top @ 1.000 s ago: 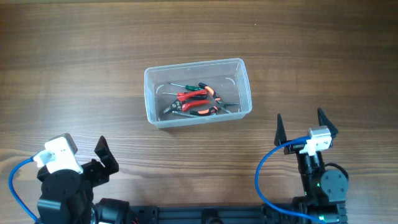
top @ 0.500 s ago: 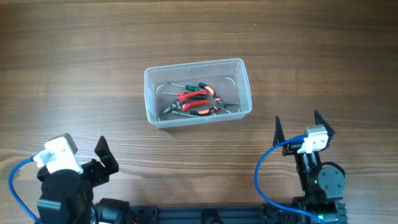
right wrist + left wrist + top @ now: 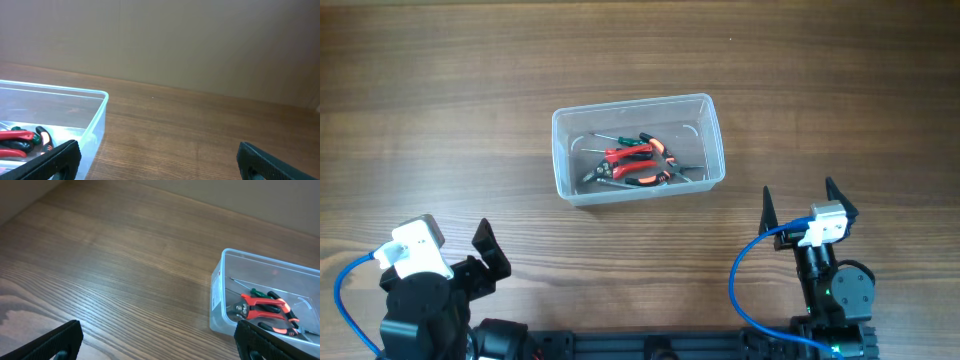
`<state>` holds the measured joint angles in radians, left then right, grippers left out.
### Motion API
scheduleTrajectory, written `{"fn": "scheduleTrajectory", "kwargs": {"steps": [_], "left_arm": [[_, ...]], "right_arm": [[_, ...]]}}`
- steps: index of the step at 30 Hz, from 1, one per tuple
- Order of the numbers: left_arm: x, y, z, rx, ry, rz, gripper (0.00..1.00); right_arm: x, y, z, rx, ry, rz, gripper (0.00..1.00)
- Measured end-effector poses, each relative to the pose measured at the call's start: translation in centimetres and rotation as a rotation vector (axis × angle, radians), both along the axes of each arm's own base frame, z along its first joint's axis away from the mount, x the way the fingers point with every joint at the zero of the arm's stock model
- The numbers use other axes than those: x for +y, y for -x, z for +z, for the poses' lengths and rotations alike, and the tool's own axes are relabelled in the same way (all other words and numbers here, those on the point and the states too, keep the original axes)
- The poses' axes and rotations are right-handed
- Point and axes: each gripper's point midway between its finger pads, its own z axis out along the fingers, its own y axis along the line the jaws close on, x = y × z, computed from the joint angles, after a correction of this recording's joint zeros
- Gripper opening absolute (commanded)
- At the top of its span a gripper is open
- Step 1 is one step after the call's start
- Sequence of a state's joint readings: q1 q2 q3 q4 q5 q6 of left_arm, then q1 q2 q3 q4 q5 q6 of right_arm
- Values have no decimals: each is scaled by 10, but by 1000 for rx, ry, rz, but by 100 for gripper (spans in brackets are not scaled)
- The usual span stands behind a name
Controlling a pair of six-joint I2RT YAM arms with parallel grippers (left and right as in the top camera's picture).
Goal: Pack container
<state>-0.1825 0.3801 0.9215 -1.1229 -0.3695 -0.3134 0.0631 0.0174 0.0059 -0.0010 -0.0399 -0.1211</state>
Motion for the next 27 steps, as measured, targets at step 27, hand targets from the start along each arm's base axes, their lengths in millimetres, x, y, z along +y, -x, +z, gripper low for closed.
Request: {"fn": "scheduleTrajectory", "kwargs": {"steps": [27], "left_arm": [[-22, -65, -68, -394, 41, -137, 100]], "right_arm": [[0, 0, 1, -6, 3, 0, 100]]}}
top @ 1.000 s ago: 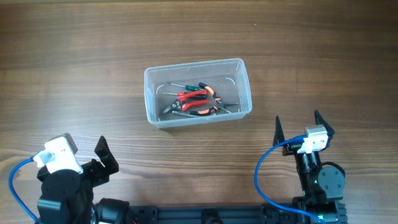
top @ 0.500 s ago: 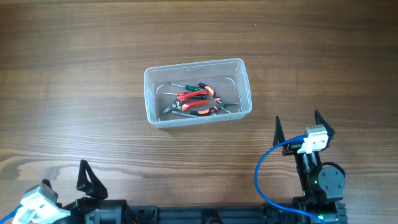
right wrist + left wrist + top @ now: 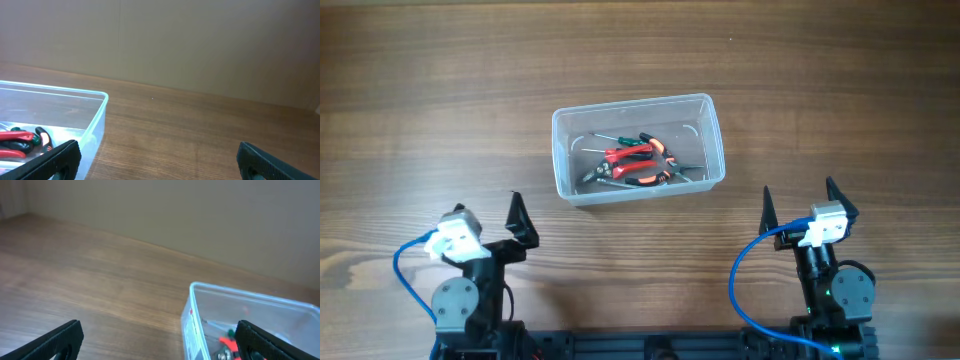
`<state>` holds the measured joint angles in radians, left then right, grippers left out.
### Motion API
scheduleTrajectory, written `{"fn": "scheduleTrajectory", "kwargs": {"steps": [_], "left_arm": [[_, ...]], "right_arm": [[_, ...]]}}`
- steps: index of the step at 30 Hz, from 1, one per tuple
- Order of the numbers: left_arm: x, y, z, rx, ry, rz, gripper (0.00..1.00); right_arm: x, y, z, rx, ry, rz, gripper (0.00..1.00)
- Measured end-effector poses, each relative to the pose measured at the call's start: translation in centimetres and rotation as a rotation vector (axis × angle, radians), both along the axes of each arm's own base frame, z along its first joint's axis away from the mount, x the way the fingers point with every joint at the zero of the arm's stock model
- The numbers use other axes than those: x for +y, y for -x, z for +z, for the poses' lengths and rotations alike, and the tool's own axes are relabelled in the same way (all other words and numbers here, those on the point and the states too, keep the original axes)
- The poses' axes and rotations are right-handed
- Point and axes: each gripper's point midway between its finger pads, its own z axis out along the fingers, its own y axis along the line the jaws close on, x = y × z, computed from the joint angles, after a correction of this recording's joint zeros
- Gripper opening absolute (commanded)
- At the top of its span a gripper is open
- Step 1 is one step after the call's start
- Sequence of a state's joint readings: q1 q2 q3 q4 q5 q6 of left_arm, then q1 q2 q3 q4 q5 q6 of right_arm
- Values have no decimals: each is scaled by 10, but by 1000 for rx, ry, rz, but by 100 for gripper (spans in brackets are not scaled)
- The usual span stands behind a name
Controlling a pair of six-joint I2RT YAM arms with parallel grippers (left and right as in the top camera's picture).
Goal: Pack container
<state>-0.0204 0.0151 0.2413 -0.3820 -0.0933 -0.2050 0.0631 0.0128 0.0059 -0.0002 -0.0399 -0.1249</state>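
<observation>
A clear plastic container [image 3: 710, 140] stands at mid-table. Inside lie red-handled pliers [image 3: 632, 165] and thin green-handled screwdrivers [image 3: 638, 141]. My left gripper [image 3: 485, 222] is near the front edge, left of the container and apart from it, open and empty. In the left wrist view the gripper [image 3: 160, 345] faces the container's short wall [image 3: 192, 325], with the pliers [image 3: 229, 342] showing through it. My right gripper [image 3: 800, 203] is at the front right, open and empty. In the right wrist view the gripper [image 3: 157, 165] has the container's corner [image 3: 100, 112] at its left.
Bare wooden tabletop [image 3: 440, 90] lies all round the container. A blue cable [image 3: 405, 275] loops beside the left arm and another blue cable [image 3: 740, 290] beside the right arm. A plain beige wall [image 3: 200, 45] stands behind the table.
My left arm was at the front left corner and now stands further right, nearer the container. Its camera now looks more level at the container's wall. The right arm and the container have not moved.
</observation>
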Motion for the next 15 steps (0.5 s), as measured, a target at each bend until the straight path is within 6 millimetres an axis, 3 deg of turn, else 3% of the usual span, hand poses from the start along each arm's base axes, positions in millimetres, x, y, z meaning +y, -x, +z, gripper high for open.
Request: {"fn": "scheduleTrajectory", "kwargs": {"steps": [8, 15], "left_arm": [[-18, -12, -41, 37, -25, -110, 100], [-22, -13, -44, 39, -20, -132, 100]], "right_arm": [[0, 0, 0, 0, 0, 0, 100], [0, 0, 0, 0, 0, 0, 100]]}}
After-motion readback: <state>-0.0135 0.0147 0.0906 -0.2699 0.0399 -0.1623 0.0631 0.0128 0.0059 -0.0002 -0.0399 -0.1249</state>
